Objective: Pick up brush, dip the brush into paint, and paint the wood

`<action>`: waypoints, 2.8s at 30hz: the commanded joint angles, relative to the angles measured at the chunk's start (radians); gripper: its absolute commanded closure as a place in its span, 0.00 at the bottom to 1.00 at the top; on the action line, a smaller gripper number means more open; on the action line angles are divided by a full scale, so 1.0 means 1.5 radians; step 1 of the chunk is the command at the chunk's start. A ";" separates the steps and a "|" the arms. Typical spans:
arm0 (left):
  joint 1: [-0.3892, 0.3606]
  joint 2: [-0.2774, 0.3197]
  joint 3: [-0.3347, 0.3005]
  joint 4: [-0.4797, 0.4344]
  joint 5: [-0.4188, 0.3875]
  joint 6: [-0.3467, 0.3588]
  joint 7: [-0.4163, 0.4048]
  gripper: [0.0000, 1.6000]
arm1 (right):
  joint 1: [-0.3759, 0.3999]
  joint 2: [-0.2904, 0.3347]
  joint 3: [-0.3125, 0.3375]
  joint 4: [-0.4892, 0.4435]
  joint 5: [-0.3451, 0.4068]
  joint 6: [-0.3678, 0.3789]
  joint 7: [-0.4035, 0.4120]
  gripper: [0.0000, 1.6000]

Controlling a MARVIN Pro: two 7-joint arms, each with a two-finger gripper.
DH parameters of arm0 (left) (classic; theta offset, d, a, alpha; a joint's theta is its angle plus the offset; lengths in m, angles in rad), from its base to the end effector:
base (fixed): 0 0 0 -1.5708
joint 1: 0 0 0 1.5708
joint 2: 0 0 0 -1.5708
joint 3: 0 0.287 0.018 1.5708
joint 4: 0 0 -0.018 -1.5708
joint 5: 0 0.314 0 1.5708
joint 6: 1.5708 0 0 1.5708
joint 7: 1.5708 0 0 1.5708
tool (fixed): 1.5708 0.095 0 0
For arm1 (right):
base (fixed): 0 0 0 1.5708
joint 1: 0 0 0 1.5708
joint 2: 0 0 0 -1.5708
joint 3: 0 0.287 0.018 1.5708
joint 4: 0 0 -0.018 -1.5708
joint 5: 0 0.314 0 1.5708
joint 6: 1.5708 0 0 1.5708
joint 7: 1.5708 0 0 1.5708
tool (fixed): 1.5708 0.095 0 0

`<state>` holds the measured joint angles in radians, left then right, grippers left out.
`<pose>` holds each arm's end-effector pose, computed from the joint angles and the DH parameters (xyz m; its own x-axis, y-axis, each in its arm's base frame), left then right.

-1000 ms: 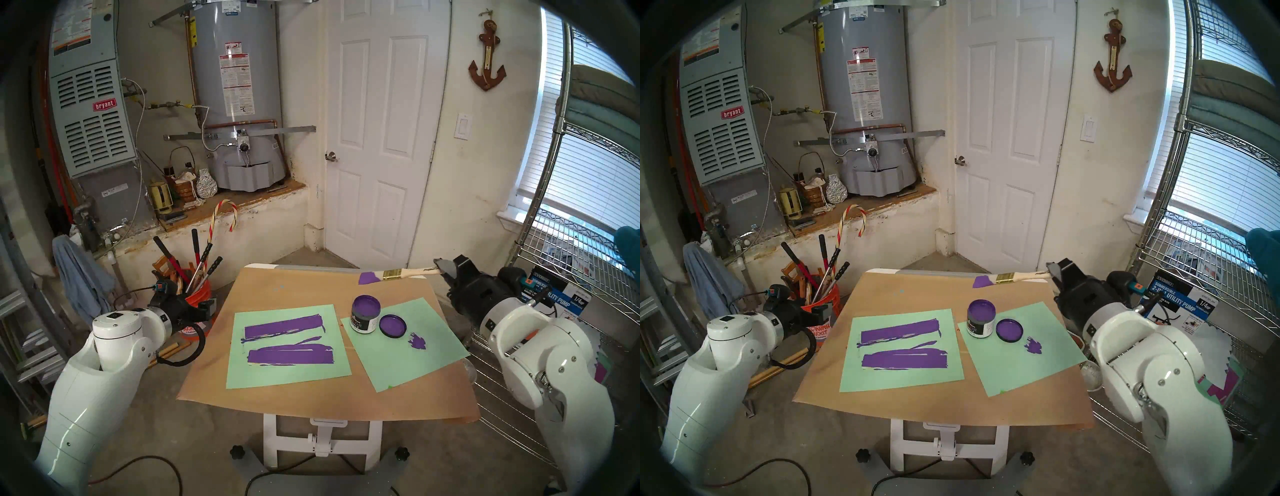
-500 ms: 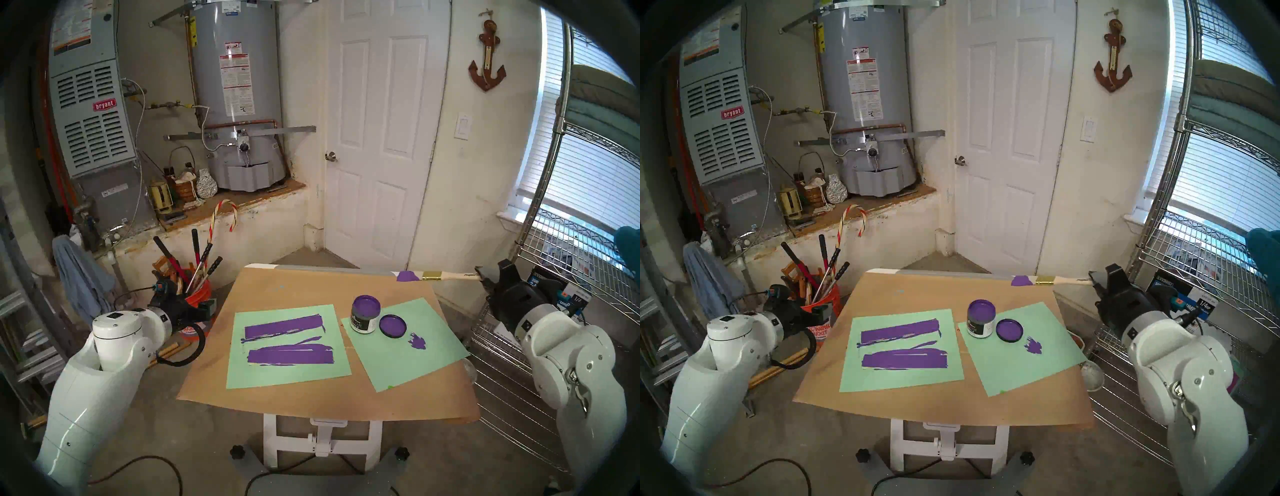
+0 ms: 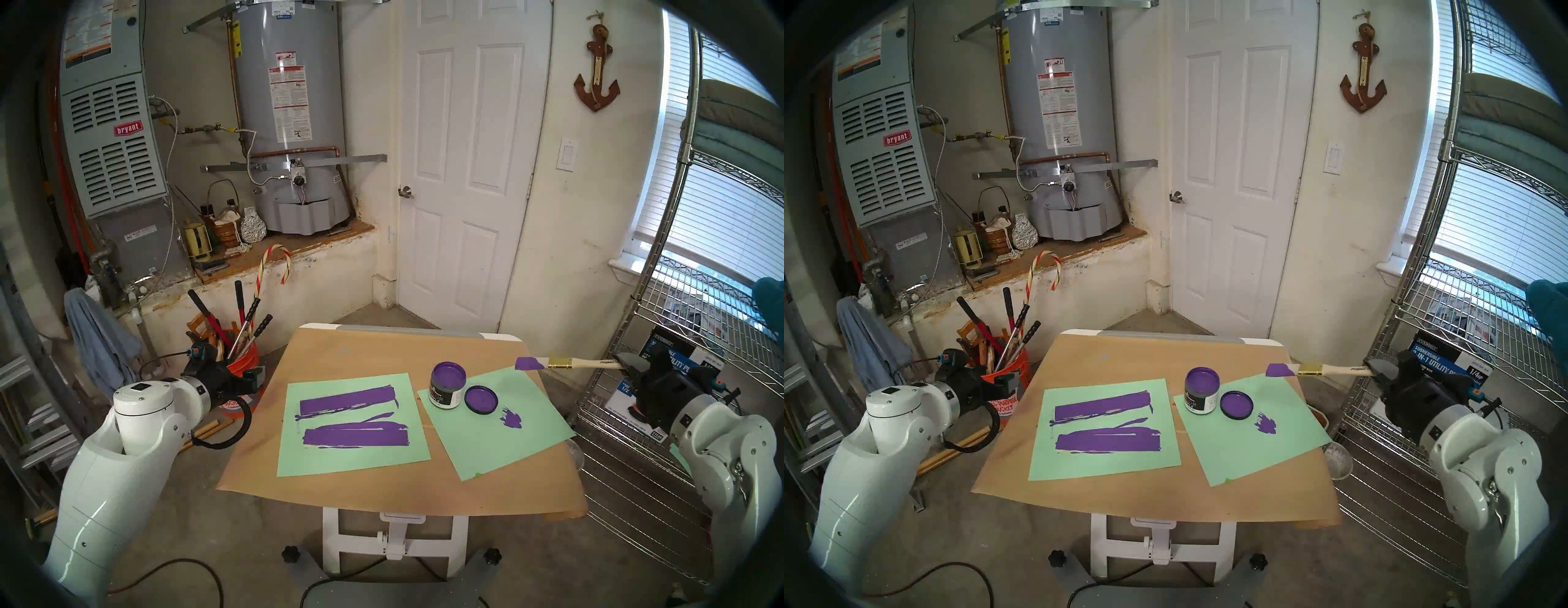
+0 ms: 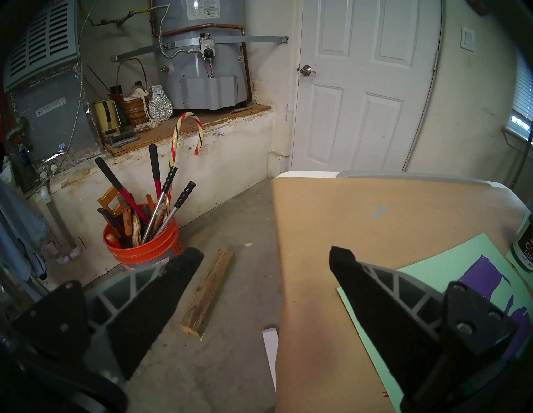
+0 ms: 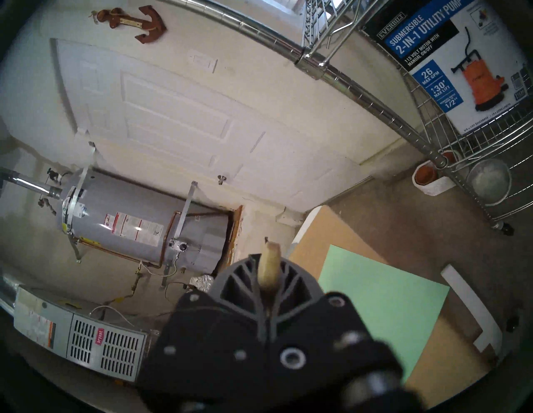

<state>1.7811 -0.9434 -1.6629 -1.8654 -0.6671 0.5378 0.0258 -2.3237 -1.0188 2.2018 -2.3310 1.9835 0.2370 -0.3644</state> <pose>0.3678 0.1415 -0.2608 0.4412 -0.0161 0.8973 -0.0791 -0.9966 0.0210 0.2501 -0.1677 -0.1582 0.1555 -0.8959 0.4161 -0.1825 -0.4400 -0.8793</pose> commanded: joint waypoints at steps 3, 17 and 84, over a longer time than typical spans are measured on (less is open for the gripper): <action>-0.003 0.001 -0.007 -0.011 -0.002 -0.002 0.001 0.00 | -0.037 0.010 0.058 0.054 0.044 0.108 0.100 1.00; -0.003 0.001 -0.007 -0.011 -0.002 -0.002 0.001 0.00 | 0.016 0.028 -0.026 0.079 -0.074 0.076 0.145 1.00; -0.003 0.001 -0.007 -0.011 -0.002 -0.001 0.001 0.00 | 0.263 0.052 -0.357 0.211 -0.310 -0.070 0.051 1.00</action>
<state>1.7813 -0.9434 -1.6635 -1.8662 -0.6674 0.5379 0.0264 -1.9813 -0.9346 1.6834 -2.0170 1.5293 0.1470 -0.2872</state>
